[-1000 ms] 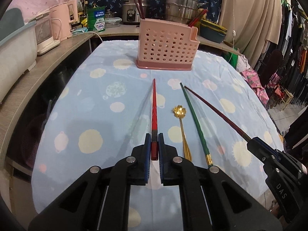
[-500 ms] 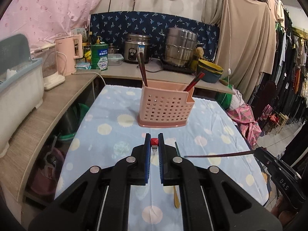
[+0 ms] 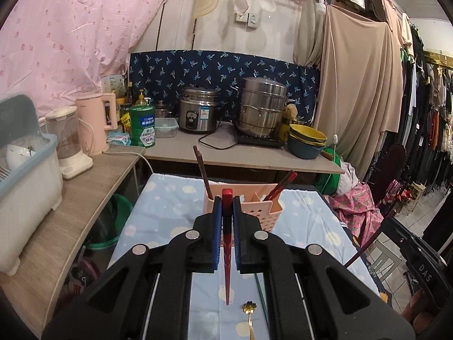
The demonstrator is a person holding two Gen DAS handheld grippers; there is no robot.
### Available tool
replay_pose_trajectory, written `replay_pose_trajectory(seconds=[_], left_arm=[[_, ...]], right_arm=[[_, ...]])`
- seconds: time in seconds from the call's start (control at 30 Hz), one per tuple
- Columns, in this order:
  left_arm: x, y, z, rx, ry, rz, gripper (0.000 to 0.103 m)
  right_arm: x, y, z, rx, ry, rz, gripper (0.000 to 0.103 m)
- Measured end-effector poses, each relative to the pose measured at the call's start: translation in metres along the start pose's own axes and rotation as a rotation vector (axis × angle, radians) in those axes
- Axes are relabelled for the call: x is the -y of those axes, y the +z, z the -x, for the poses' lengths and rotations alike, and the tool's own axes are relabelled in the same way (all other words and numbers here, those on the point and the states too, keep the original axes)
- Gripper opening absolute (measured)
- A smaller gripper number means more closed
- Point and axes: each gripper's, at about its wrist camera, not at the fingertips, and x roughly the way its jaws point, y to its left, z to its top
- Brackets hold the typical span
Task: Organize utensils
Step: 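Lift the red chopstick into the basket with the left tool while the right drops its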
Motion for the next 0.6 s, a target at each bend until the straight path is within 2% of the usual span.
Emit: replay_pose_trajectory(seconds=[0.27, 0.6], left_arm=[[0.013, 0.061, -0.007, 0.113, -0.001, -0.025, 0.007], [0.015, 0.119, -0.042, 0.218, 0.014, -0.033, 0.007]], right_arm=[[-0.012, 0.057, -0.022, 0.111, 0.039, 0.000, 0.007], [-0.030, 0.126, -0.082, 0.205, 0.056, -0.015, 0.007]])
